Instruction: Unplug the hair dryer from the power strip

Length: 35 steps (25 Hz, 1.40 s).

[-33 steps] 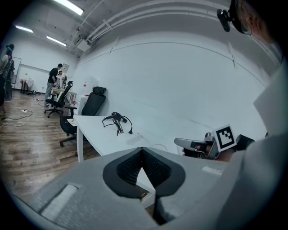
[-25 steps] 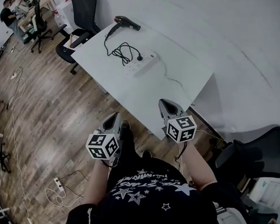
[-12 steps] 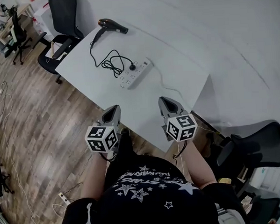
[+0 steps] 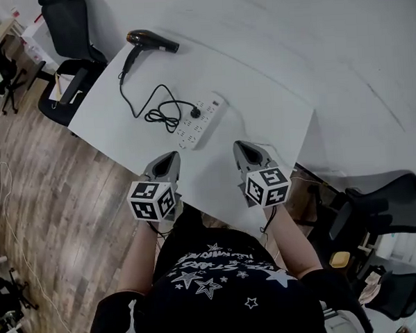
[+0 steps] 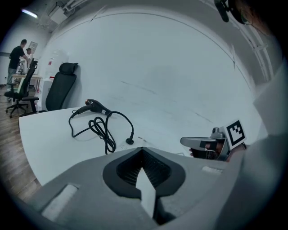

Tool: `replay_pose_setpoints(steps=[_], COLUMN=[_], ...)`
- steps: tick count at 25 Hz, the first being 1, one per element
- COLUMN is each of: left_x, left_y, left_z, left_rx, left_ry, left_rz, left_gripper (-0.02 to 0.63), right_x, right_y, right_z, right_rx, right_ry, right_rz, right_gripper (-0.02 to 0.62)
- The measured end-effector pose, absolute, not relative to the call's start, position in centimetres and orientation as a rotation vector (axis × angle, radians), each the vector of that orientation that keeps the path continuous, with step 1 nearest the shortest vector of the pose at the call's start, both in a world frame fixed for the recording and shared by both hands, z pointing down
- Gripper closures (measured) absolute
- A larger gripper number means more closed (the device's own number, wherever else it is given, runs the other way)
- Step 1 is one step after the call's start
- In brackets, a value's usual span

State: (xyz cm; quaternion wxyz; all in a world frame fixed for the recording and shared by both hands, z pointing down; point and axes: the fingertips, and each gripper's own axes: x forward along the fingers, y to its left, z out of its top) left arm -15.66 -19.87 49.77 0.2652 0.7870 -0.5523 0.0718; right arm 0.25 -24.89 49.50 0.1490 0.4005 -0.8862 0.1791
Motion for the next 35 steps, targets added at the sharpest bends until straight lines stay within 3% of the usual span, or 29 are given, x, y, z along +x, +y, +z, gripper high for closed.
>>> replay_pose_setpoints(steps=[16,35], left_x=[-16.3,-15.1], left_y=[-27.3,-29.9], left_z=[54.3,60.0], left_rx=[2.188,2.137], left_ry=[-1.258,-1.128], left_rz=[0.418,0.731], left_gripper=[0.598,0.598], right_x=[-5.1,-6.9], right_y=[-29.7,-32.5], right_z=[51.6,54.9], right_rx=[1.182,1.106], right_ry=[-2.457,-2.379], right_rz=[0.527,0.521], right_gripper=[0.586,0.586])
